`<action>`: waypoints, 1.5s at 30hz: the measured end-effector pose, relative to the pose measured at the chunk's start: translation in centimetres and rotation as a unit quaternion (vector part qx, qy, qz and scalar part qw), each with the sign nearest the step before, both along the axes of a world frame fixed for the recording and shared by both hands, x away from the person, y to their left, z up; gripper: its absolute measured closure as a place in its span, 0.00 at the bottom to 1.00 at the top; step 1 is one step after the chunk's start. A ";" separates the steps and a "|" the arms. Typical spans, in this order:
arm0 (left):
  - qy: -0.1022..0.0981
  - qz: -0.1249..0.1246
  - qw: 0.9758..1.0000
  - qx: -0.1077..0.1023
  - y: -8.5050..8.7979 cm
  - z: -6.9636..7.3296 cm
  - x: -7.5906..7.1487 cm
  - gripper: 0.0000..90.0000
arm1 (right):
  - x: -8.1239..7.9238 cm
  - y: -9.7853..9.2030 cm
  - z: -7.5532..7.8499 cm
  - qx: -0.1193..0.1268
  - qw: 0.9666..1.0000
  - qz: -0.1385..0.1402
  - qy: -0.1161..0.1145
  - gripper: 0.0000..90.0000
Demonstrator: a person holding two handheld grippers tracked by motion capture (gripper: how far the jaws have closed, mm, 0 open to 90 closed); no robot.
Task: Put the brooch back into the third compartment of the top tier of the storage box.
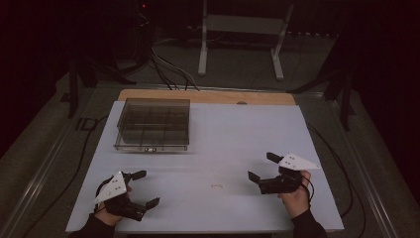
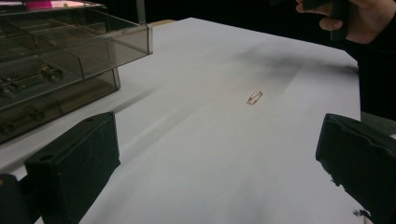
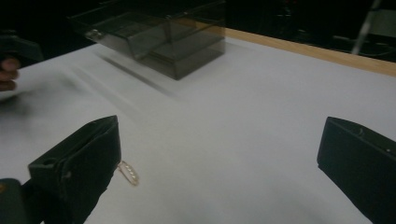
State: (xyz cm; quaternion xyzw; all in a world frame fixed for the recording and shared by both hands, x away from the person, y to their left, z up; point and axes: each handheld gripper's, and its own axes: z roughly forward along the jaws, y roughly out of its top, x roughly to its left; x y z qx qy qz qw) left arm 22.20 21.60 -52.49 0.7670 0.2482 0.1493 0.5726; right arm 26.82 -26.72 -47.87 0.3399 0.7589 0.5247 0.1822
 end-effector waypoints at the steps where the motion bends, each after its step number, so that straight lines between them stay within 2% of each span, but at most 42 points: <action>1: 0.000 -0.001 1.000 -0.001 0.0 0.0 0.0 0.01 | 0.0 0.2 0.1 -0.001 1.000 0.002 -0.001 0.00; 16: -0.002 -0.001 1.000 0.000 0.0 0.1 -0.1 0.01 | 0.7 2.3 0.3 0.002 0.999 0.043 0.006 0.00; 23: -0.003 -0.003 1.000 0.001 0.0 0.1 -0.1 0.01 | 1.0 3.4 0.2 0.006 0.998 0.060 -0.011 0.00; 26: -0.004 -0.002 1.000 -0.001 0.0 0.1 -0.1 0.01 | 1.2 3.8 0.1 -0.001 0.998 0.068 -0.017 0.00; 29: -0.005 -0.003 1.000 -0.001 0.0 0.2 -0.2 0.01 | 1.2 4.1 -0.1 0.007 0.996 0.085 -0.019 0.00; 33: -0.006 -0.003 1.000 -0.001 0.0 0.1 -0.2 0.01 | 1.1 4.7 -0.4 -0.008 0.995 0.098 -0.011 0.00; 35: -0.005 -0.005 1.000 0.000 -0.1 0.1 -0.2 0.01 | 1.0 5.0 -0.5 -0.012 0.995 0.094 -0.027 0.00; 36: -0.005 -0.006 1.000 0.000 -0.1 0.1 -0.1 0.01 | 0.9 5.2 -0.5 -0.015 0.995 0.096 -0.027 0.00; 40: -0.004 -0.008 1.000 0.002 -0.1 0.1 -0.2 0.01 | 1.0 5.6 -0.8 -0.027 0.994 0.103 -0.010 0.00; 44: -0.005 -0.009 1.000 0.001 -0.1 0.1 -0.2 0.01 | 1.0 6.0 -1.2 -0.033 0.994 0.107 -0.012 0.00; 45: -0.005 -0.009 1.000 0.002 -0.1 0.1 -0.2 0.01 | 1.0 6.0 -1.3 -0.032 0.993 0.112 -0.006 0.00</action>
